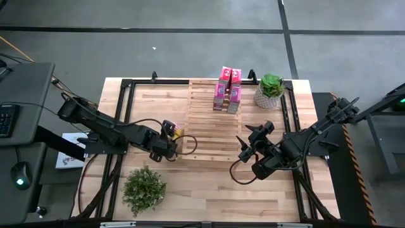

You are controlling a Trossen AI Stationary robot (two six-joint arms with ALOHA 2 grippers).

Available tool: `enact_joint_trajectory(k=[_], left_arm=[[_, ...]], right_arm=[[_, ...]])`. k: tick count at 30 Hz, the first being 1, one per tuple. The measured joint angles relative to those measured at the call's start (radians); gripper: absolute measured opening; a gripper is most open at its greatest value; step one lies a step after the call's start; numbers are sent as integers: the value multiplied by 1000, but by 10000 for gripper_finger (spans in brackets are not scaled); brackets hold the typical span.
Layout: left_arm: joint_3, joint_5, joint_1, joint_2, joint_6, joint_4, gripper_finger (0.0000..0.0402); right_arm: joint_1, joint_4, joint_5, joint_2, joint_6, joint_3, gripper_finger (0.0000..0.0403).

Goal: Stack cereal on shelf
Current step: Put the bottom yellow cereal box on the shelf

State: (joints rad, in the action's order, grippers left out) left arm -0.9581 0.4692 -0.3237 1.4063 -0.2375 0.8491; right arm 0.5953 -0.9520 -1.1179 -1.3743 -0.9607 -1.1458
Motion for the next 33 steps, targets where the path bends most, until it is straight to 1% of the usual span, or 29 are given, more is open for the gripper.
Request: enact_joint_trajectory(k=[4,8,18,22,28,33], left_arm=[[1,51,-21,2,-1,2,250],[1,59,-21,2,-37,2,250],[1,113,-21,2,-53,-1,250],[1,106,-21,2,-61,-2,250],[2,36,-2,3,-53,-2,250],[2,39,18,5,-52,4,250]], right_arm=[[0,0,0,0,0,0,264],[0,0,0,0,-2,0,264],[0,0,0,0,-2,0,264],[0,0,0,0,-2,0,264],[0,0,0,0,-3,0,264],[0,0,0,0,-3,0,264]])
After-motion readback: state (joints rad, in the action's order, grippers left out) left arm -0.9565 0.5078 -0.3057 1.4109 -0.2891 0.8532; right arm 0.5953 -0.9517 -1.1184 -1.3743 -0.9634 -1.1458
